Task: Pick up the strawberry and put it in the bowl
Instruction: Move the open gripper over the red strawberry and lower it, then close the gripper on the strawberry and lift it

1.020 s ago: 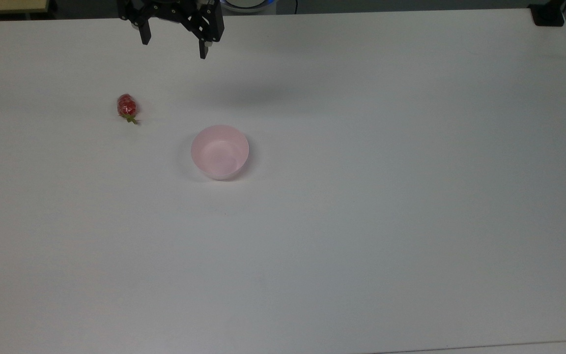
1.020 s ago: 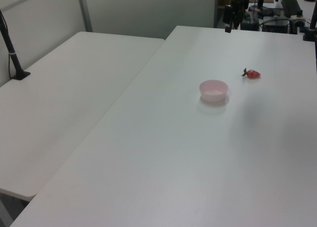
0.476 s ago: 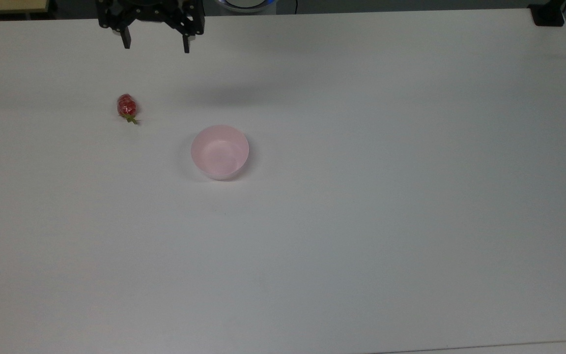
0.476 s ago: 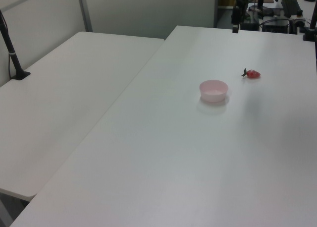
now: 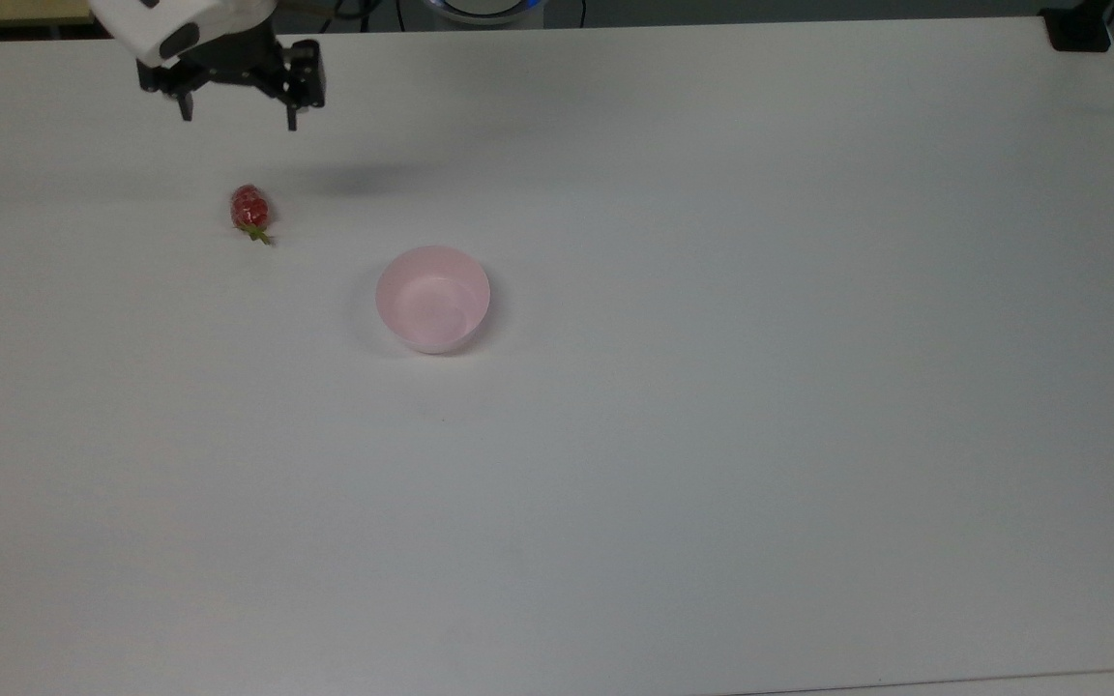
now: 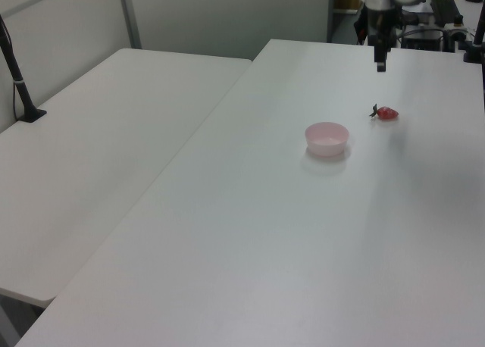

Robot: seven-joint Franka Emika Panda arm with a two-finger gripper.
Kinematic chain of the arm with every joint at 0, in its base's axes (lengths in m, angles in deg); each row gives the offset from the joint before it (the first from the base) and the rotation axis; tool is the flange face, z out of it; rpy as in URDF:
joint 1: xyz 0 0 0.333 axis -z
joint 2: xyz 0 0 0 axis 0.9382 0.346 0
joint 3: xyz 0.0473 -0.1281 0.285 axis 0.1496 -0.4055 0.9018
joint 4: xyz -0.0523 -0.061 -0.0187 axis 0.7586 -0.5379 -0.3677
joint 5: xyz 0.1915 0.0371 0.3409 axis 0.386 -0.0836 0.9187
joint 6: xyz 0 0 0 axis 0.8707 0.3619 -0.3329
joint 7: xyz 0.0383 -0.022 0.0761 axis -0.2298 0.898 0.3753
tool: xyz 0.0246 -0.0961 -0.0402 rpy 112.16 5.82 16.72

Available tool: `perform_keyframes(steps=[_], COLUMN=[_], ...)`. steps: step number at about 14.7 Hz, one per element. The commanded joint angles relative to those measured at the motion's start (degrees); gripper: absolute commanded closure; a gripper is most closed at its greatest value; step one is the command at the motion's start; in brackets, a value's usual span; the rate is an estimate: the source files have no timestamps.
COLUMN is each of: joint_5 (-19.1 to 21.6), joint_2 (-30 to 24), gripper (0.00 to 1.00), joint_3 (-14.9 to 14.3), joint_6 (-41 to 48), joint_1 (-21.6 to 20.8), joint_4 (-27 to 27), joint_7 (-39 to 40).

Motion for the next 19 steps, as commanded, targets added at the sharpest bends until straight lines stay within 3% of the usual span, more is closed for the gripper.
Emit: perform_keyframes(steps=[1, 3, 12, 16, 19], joint_5=[-4.09, -6.21, -5.95, -4.02, -0.33], joint_2=[0.99, 3.37, 13.04, 14.63, 14.37], gripper=[0.00, 0.00, 0.03, 0.27, 0.53], joint_3=[-2.07, -2.42, -2.42, -2.42, -2.33], joint_6=[-7.19, -11.05, -15.46, -19.94, -19.68], joint_1=[0.41, 1.63, 2.08, 3.75, 3.66], joint_4=[6.53, 7.59, 7.95, 7.95, 7.68], joint_7=[1.65, 1.65, -0.55, -0.63, -0.63])
